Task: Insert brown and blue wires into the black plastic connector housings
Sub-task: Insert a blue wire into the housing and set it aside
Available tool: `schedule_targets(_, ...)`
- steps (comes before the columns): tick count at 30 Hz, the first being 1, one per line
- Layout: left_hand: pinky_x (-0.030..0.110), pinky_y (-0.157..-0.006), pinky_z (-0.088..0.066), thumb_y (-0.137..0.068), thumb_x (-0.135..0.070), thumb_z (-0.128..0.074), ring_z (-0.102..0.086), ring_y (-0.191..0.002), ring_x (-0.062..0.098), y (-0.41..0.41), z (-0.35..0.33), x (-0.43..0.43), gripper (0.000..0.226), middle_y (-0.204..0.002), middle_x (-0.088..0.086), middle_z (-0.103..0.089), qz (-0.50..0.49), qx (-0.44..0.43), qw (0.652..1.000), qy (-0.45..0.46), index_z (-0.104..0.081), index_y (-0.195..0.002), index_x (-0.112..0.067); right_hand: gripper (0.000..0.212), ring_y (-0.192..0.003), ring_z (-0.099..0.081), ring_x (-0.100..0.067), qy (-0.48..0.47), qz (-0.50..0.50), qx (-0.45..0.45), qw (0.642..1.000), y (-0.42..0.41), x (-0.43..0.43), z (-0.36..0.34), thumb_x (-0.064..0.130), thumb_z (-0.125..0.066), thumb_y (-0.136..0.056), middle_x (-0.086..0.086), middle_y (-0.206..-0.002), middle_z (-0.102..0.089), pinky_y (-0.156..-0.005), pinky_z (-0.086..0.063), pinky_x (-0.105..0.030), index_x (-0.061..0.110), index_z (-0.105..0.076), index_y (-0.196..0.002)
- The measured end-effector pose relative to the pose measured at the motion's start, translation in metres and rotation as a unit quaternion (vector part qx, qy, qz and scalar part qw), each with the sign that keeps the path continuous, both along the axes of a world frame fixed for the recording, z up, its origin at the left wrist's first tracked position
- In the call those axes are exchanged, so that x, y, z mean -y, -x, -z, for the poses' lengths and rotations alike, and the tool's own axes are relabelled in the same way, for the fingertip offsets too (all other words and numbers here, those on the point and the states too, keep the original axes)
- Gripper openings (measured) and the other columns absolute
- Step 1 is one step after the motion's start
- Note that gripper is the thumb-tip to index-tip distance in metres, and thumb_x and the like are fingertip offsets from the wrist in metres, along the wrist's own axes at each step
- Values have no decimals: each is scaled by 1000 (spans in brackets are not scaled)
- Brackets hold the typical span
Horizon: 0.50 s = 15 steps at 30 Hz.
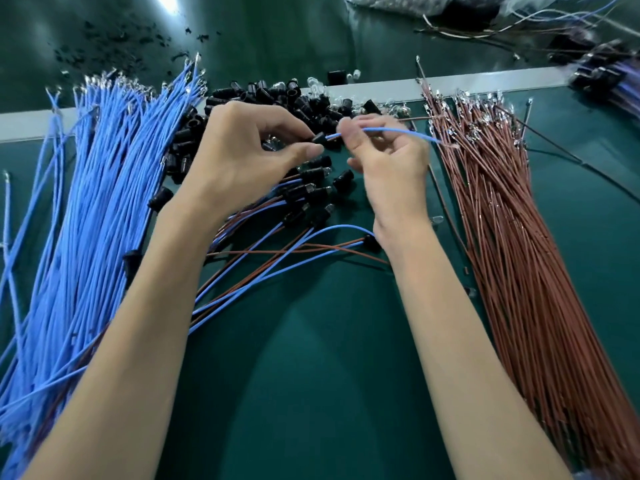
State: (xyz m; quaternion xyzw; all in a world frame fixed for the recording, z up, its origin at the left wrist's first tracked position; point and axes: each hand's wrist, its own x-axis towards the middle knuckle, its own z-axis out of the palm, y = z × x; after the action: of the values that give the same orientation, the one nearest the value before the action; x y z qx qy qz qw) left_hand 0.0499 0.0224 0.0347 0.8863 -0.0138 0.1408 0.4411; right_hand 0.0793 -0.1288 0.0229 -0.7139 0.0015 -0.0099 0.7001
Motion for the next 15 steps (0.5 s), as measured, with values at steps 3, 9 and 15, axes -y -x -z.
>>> schedule_targets(3,17,-75,-49,-78,-25,-77,-61,-72,-3,1,0,1,12,-78,-7,-70,11,-6,1000,-3,-73,-90,-22,20,-62,-58,-5,24,-30,21,999,3,-2,0,16,-74,-82,13,-61,-62,-58,-48,-22,25,-65,-66)
schedule_targets(9,21,-74,-50,-79,-24,-77,-62,-72,-1,2,-1,-8,13,-78,-7,-69,-5,1,1000,17,-70,-90,-27,17,-58,-63,-6,-109,33,22,993,-2,3,-2,6,-66,-88,8,-59,-64,-63,-51,-19,15,-59,-75)
schedule_targets(15,19,-77,-51,-80,-22,-76,-63,-75,1,0,-3,3,14,-81,-6,-70,33,2,999,-16,-74,-94,-18,19,-57,-66,-11,-74,-61,21,995,1,1,1,-1,-72,-80,3,-60,-67,-58,-51,-17,14,-66,-69)
